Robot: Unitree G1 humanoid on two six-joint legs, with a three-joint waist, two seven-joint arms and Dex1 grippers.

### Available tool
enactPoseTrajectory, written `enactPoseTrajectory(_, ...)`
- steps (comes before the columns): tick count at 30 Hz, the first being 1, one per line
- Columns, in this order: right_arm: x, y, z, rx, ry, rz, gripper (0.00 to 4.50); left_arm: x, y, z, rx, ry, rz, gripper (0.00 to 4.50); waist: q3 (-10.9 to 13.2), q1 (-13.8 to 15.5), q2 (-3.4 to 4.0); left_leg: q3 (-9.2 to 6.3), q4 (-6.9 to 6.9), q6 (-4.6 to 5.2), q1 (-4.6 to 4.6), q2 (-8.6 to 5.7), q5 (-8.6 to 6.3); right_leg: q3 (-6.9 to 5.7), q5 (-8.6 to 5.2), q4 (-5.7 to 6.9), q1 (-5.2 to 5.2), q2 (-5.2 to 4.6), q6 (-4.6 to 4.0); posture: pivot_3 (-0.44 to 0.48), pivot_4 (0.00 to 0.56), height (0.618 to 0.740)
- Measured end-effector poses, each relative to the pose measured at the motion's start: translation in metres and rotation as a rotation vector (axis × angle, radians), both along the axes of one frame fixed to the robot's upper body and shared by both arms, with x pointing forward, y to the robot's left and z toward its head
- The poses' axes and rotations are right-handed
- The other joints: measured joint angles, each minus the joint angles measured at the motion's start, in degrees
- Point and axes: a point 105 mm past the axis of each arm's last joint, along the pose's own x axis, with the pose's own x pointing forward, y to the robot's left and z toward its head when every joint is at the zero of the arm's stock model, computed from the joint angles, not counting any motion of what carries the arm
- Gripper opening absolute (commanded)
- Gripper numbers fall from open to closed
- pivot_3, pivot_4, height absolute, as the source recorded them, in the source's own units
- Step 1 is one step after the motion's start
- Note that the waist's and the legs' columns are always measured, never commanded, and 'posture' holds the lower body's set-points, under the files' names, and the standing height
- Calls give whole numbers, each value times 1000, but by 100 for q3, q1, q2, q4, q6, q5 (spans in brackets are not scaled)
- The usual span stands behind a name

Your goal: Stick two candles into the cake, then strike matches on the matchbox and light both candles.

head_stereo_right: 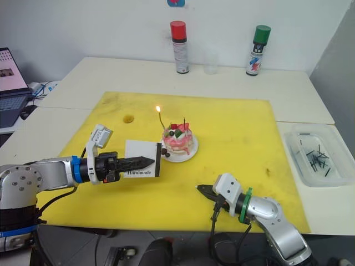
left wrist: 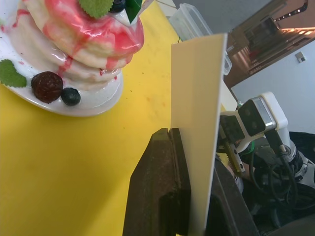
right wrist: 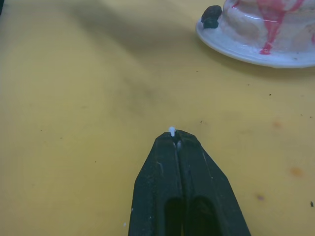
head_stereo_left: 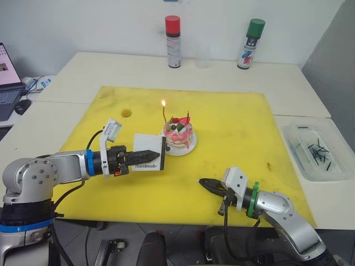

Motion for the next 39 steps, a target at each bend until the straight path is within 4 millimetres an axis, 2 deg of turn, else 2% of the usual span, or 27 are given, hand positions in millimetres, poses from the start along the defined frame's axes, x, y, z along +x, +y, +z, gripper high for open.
enactPoseTrajectory(3, 0, -1, 0, -10, -4, 0, 18, 0, -1, 0, -3, 0, -1, 0, 0, 1, 0, -1, 1, 0, 1, 0, 0, 0, 0, 0, 2, 0, 1, 0, 150, 684)
enactPoseTrajectory(6, 0, -1, 0, -11, -3, -1, 611, 0, -1, 0, -5, 0, -1, 0, 0, 1, 0, -2, 1, 0, 2, 0, 0, -1, 1, 0, 5, 0, 2, 0, 150, 684)
enactPoseTrajectory(8, 0, -1, 0, -13, -5, -2, 1254, 0, -2, -1, -8, 1, -2, 0, 0, 1, 0, -2, 1, 0, 3, 0, 0, -1, 2, 0, 5, 0, 3, 0, 150, 684)
enactPoseTrajectory(23, -1, -2, -2, -27, -15, -14, 1254, 0, -2, -1, -8, 1, -2, 0, 0, 2, 0, -3, 1, 0, 5, 0, 0, -1, 1, -1, 8, 0, 3, 0, 150, 684)
enactPoseTrajectory(27, -1, -2, -2, -30, -2, -27, 96, 0, -2, -1, -8, 1, -2, 0, 0, 8, 0, -4, 2, 0, 5, -1, 0, -1, 1, -1, 9, 0, 1, 0, 150, 684)
enactPoseTrajectory(28, -2, -2, -2, -30, 0, -28, 14, 0, -2, -1, -9, 1, -2, 0, 0, 8, 0, -4, 2, 0, 5, -1, 0, -1, 0, -1, 9, 0, 0, 0, 150, 684)
enactPoseTrajectory(39, -3, -1, -1, 8, 37, -46, 14, 0, -3, -1, -14, 4, -4, 0, 0, 7, 0, -4, 2, 0, 8, 0, 0, -1, -8, -1, 10, 0, -14, 0, 150, 684)
